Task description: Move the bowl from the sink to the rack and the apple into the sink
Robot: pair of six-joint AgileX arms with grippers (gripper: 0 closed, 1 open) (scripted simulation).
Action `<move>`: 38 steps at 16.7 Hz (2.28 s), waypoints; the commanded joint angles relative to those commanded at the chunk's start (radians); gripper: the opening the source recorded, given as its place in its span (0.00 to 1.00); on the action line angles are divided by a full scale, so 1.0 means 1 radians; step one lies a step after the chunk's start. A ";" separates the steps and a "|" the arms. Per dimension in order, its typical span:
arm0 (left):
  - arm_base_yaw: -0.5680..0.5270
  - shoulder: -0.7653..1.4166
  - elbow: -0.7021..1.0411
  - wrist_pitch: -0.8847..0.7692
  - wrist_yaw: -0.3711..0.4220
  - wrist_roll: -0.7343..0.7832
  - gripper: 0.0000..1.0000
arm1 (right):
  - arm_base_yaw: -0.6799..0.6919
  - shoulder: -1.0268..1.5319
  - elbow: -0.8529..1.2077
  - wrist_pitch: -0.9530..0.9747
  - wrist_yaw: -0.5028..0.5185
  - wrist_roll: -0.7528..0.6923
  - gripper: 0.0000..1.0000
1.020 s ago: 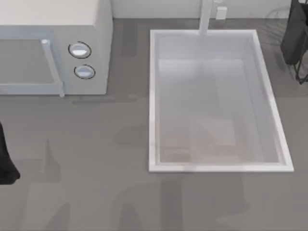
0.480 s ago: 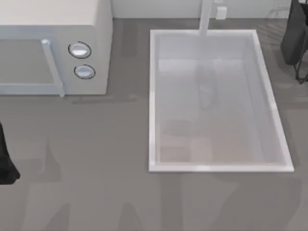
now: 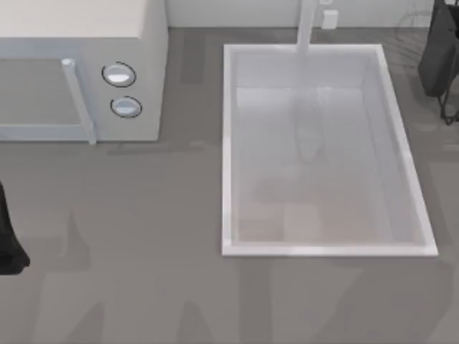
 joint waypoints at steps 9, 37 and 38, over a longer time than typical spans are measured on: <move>0.000 0.000 0.000 0.000 0.000 0.000 1.00 | 0.000 0.000 0.000 0.000 0.000 0.000 0.83; 0.000 0.000 0.000 0.000 0.000 0.000 1.00 | 0.150 -1.088 -0.596 -0.542 0.183 0.012 1.00; 0.000 0.000 0.000 0.000 0.000 0.000 1.00 | 0.168 -1.183 -0.646 -0.581 0.196 0.010 1.00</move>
